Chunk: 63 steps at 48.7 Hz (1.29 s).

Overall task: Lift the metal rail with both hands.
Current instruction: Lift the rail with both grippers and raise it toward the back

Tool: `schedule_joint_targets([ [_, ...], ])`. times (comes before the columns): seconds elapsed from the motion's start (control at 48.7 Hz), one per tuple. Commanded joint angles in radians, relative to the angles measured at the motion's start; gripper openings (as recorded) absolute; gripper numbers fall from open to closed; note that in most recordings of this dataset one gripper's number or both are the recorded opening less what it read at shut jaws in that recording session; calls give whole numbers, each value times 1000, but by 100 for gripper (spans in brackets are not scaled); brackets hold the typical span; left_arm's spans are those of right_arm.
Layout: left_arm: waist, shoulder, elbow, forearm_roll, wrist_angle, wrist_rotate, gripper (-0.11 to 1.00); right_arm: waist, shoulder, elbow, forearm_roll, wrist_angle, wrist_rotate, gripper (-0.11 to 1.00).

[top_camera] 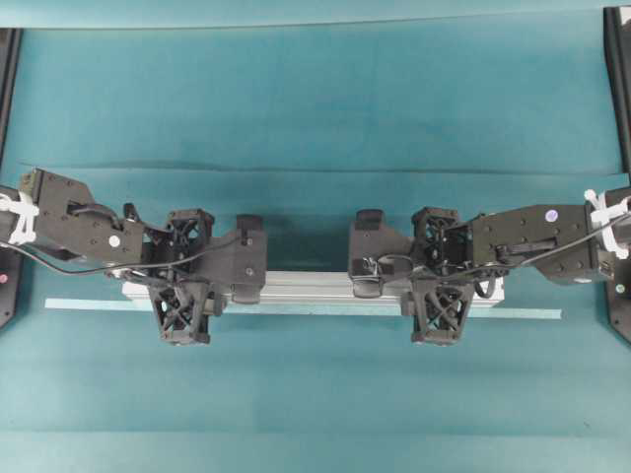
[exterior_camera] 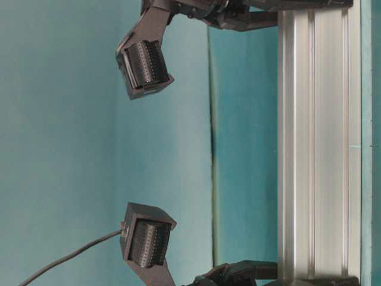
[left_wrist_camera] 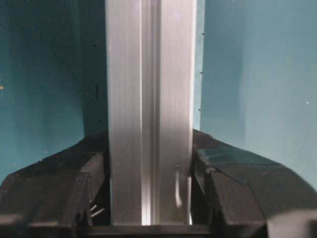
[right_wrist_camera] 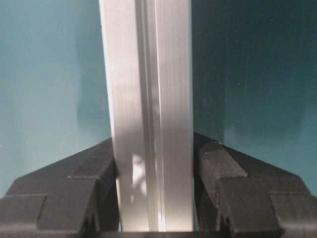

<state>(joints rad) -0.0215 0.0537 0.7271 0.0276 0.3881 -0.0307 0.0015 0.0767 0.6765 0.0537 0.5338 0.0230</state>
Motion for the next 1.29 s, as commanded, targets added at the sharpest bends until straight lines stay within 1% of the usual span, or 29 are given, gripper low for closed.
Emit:
schedule_joint_targets([
  [0.0,-9,-17,-8,-5,-5,0,36,-2,5,-2,-2,2,-2,39],
  [0.226,-8,-32,-26,-2,3,-5,36,-9,-6,-12,-2,9,2,39],
  [0.39,-6,-69,-40,-2,34,0,36,-14,-38,-35,-2,49,3,39],
  [0.74,2,-169,-71,-5,132,0,36,-14,-114,-118,0,216,14,39],
  [1.13,11,-279,-166,-2,354,2,36,-21,-202,-233,2,433,14,39],
  [1.274,23,-334,-198,-5,414,-5,36,-26,-216,-273,0,506,14,39],
])
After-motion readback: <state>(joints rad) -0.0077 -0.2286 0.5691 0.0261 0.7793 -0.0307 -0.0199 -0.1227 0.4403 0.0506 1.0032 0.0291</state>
